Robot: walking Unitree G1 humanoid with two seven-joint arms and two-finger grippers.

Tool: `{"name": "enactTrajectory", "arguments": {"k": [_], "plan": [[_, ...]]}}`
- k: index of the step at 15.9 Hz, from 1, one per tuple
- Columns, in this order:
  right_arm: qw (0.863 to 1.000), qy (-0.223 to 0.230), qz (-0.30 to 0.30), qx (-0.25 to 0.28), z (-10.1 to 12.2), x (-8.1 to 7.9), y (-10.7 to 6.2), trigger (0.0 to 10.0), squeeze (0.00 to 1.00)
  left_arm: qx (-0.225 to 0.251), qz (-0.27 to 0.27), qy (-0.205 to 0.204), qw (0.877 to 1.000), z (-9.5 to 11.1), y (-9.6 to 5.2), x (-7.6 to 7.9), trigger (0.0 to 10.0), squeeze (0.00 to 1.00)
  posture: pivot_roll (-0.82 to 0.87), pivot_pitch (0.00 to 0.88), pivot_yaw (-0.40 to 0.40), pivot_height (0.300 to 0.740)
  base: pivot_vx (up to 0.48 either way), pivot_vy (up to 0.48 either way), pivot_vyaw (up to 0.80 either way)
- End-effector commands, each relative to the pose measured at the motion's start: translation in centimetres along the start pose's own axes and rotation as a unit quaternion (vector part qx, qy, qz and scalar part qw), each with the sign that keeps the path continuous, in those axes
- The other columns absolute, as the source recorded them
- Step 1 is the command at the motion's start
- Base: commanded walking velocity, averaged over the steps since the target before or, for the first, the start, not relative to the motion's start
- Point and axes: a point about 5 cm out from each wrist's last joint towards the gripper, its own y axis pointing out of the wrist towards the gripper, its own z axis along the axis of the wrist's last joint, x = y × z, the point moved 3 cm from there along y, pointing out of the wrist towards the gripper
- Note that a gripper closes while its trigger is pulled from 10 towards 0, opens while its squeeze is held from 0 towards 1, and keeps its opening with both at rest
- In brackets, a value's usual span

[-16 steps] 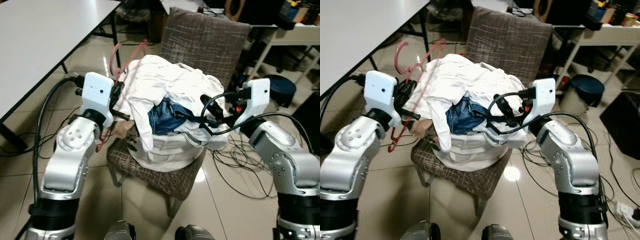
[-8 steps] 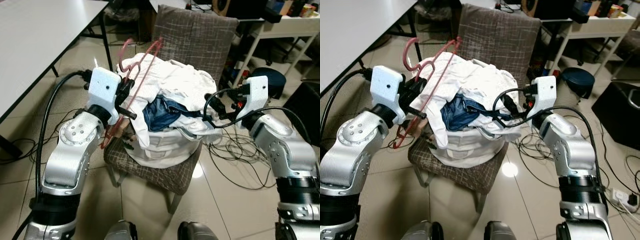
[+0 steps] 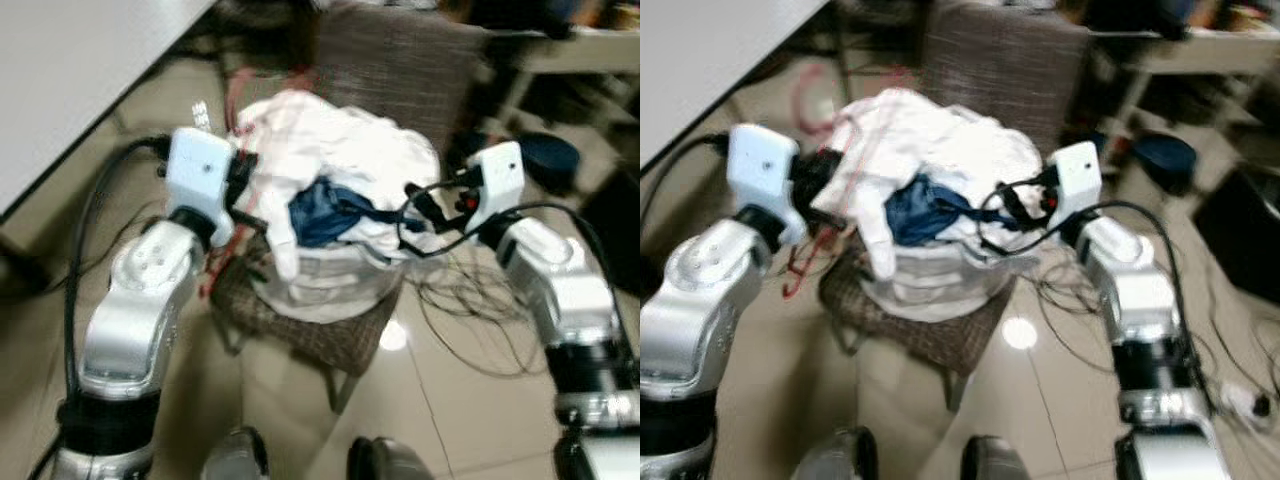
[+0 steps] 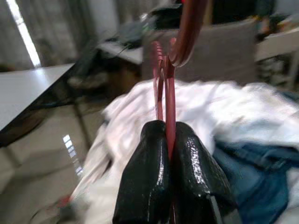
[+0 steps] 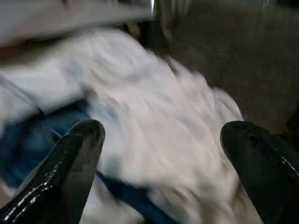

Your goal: Hang hanger

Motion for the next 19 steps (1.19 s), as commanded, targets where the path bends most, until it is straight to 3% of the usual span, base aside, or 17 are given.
{"name": "enactTrajectory", "arguments": {"k": [1, 3, 6, 8, 11, 14, 16, 19], "plan": [[0.999, -0.009, -0.032, 0.034, 1.4, 0.4, -1.0, 10.0, 0.0, -0.004, 0.019, 0.006, 1.0, 0.0, -0.3, -0.1, 10.0, 0.0, -0.04, 0.098, -0.064, 0.74, 0.0, 0.0, 0.0], [0.989, 0.012, -0.122, 0.079, 2.3, -1.4, -3.4, 10.0, 0.0, -0.007, 0.055, -0.009, 0.998, -0.4, -1.1, -0.4, 10.0, 0.0, -0.05, 0.107, -0.052, 0.74, 0.0, 0.0, 0.0], [0.983, 0.063, -0.143, 0.1, 1.4, -3.7, -5.2, 10.0, 0.0, -0.015, 0.048, 0.01, 0.999, -1.3, -1.2, 0.3, 10.0, 0.0, -0.08, 0.106, -0.029, 0.74, 0.0, 0.0, 0.0], [0.99, 0.015, -0.118, 0.077, 1.1, -5.9, -5.2, 10.0, 0.0, -0.006, 0.047, 0.02, 0.999, -1.3, -1.0, 0.8, 10.0, 0.0, -0.09, 0.102, -0.02, 0.74, 0.0, 0.0, 0.0], [0.99, 0.016, -0.125, 0.058, 0.4, -5.8, -5.8, 10.0, 0.0, 0.009, 0.035, 0.016, 0.999, -0.4, -0.6, 0.9, 10.0, 0.0, -0.09, 0.107, -0.012, 0.74, 0.186, 0.0, 0.0], [0.994, -0.002, -0.102, 0.037, -0.2, -6.2, -5.8, 10.0, 0.0, 0.014, 0.033, 0.02, 0.999, -0.1, -0.5, 0.7, 10.0, 0.0, -0.09, 0.112, -0.008, 0.74, 0.359, 0.0, 0.8], [0.993, 0.013, -0.11, 0.038, -0.3, -6.1, -5.9, 10.0, 0.0, 0.01, 0.037, 0.022, 0.999, -0.2, -0.6, 0.4, 10.0, 0.0, -0.09, 0.116, -0.009, 0.74, 0.362, 0.0, 0.23], [0.993, 0.001, -0.112, 0.044, 0.2, -5.7, -5.8, 10.0, 0.0, 0.009, 0.04, 0.02, 0.999, -0.3, -0.8, 0.2, 10.0, 0.0, -0.09, 0.122, -0.013, 0.74, 0.359, 0.0, 0.0]]}}
